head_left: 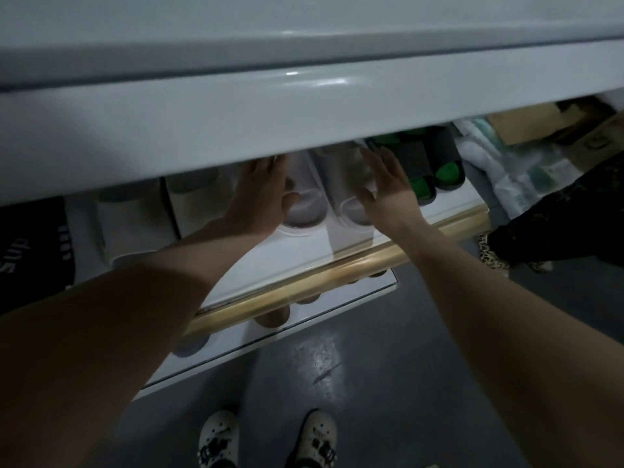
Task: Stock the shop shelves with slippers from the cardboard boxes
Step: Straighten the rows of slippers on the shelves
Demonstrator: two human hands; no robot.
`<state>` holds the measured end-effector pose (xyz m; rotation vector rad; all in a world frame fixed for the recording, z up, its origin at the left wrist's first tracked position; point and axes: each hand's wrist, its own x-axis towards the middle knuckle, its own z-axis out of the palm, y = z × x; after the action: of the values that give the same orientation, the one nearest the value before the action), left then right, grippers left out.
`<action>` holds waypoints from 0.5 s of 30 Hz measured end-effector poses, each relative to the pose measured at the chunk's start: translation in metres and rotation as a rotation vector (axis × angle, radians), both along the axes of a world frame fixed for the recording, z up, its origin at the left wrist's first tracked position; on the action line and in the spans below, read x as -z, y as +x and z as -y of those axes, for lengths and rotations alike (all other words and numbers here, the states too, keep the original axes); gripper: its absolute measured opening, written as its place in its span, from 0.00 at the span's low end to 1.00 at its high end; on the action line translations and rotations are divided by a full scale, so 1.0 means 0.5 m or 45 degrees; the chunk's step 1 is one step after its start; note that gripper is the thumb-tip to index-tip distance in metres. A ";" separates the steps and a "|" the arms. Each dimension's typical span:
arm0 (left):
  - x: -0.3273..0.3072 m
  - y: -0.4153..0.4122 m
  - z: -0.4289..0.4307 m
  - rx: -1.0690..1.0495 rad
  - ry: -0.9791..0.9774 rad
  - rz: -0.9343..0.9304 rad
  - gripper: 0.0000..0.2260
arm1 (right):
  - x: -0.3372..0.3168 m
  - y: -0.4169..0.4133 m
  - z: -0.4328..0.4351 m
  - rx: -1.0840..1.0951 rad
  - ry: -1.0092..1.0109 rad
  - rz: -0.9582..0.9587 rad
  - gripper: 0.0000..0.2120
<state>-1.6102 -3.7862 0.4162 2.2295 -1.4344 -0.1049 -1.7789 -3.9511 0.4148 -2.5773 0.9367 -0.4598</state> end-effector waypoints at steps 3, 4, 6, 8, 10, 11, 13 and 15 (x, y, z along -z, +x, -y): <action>0.020 0.015 0.025 -0.064 0.013 0.000 0.35 | 0.010 0.013 0.018 -0.015 0.080 -0.032 0.32; 0.026 0.014 0.032 -0.094 0.019 -0.007 0.37 | 0.012 0.020 0.023 -0.012 0.115 -0.064 0.34; 0.031 0.009 0.041 -0.143 0.044 -0.020 0.40 | 0.015 0.036 0.030 -0.023 0.141 -0.106 0.36; 0.035 0.003 0.047 -0.173 0.071 -0.013 0.41 | 0.024 0.047 0.034 -0.050 0.148 -0.107 0.35; 0.038 0.004 0.052 -0.173 0.080 0.005 0.40 | 0.035 0.050 0.039 -0.036 0.187 -0.073 0.34; 0.040 0.005 0.053 -0.176 0.083 0.009 0.39 | 0.041 0.050 0.041 -0.031 0.198 -0.048 0.34; 0.044 0.002 0.053 -0.180 0.090 0.021 0.39 | 0.047 0.050 0.043 -0.019 0.191 0.000 0.34; 0.049 -0.006 0.051 -0.176 0.123 0.017 0.39 | 0.050 0.051 0.042 -0.001 0.181 0.009 0.33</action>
<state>-1.6130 -3.8117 0.3914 2.4048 -1.3027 -0.1153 -1.7535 -3.9722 0.3899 -2.4472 0.9307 -0.3874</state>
